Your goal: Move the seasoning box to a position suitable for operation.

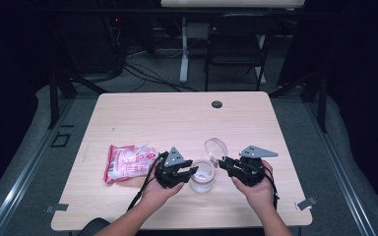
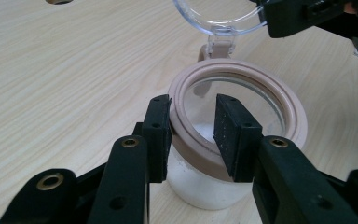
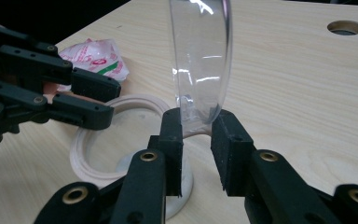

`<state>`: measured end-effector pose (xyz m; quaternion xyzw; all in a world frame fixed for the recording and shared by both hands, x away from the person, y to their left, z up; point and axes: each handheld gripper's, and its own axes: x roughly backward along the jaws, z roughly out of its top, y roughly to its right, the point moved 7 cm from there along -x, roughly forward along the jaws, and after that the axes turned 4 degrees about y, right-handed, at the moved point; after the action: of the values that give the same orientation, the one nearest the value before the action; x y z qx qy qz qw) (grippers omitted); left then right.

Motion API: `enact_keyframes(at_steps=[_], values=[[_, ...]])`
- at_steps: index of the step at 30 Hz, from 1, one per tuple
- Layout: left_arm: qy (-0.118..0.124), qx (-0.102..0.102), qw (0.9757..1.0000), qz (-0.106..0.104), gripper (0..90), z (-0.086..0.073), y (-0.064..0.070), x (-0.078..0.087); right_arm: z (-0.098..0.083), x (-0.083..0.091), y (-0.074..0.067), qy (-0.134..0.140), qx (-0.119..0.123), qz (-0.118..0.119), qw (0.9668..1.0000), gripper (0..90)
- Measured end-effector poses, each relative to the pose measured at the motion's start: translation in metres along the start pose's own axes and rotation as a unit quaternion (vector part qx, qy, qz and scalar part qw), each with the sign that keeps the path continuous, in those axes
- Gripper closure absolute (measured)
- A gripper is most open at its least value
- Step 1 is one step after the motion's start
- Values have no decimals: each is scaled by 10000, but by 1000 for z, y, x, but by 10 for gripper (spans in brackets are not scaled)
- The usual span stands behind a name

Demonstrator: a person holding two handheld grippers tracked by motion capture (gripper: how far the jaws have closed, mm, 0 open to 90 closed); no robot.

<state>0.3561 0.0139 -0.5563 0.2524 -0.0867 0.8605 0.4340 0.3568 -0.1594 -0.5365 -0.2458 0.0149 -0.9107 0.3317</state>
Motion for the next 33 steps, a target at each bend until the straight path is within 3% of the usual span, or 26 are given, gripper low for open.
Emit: enact_keyframes(at_steps=[8, 13, 17, 20, 21, 24, 25, 27, 28, 29, 30, 31, 33], values=[[18, 55, 9998, 188, 661, 3, -1, 0, 12, -18, 9, 64, -98, 123, 9999, 756], [38, 192, 9995, 241, 639, 3, -2, 0, 17, -28, 14, 121, -318, 315, 9989, 759], [96, 167, 9991, 387, 608, 5, -8, 9, 19, -32, 15, 120, -354, 365, 9986, 754], [168, 160, 9976, 646, 597, 4, -23, 30, 18, -35, 16, 114, -398, 415, 9983, 730], [168, 160, 9976, 646, 592, 4, -23, 30, 18, -35, 16, 114, -398, 415, 9983, 730], [253, 184, 9960, 842, 576, 0, -39, 52, 17, -35, 16, 68, -373, 392, 9985, 710], [322, 209, 9945, 978, 557, -4, -51, 67, 17, -33, 17, 80, -330, 331, 9989, 694], [330, 279, 9928, 1118, 536, -11, -65, 80, 16, -32, 19, 61, -293, 273, 9992, 670], [330, 279, 9928, 1118, 532, -11, -65, 80, 16, -32, 19, 61, -293, 273, 9992, 670], [325, 437, 9915, 1182, 524, -19, -77, 90, 16, -30, 20, 97, -320, 264, 9991, 646], [325, 437, 9915, 1182, 510, -19, -77, 90, 16, -30, 20, 107, -323, 261, 9991, 633], [297, 528, 9906, 1223, 499, -27, -85, 97, 16, -30, 21, 127, -364, 233, 9990, 620], [286, 531, 9904, 1245, 473, -31, -87, 100, 15, -30, 22, 125, -350, 226, 9991, 601]])
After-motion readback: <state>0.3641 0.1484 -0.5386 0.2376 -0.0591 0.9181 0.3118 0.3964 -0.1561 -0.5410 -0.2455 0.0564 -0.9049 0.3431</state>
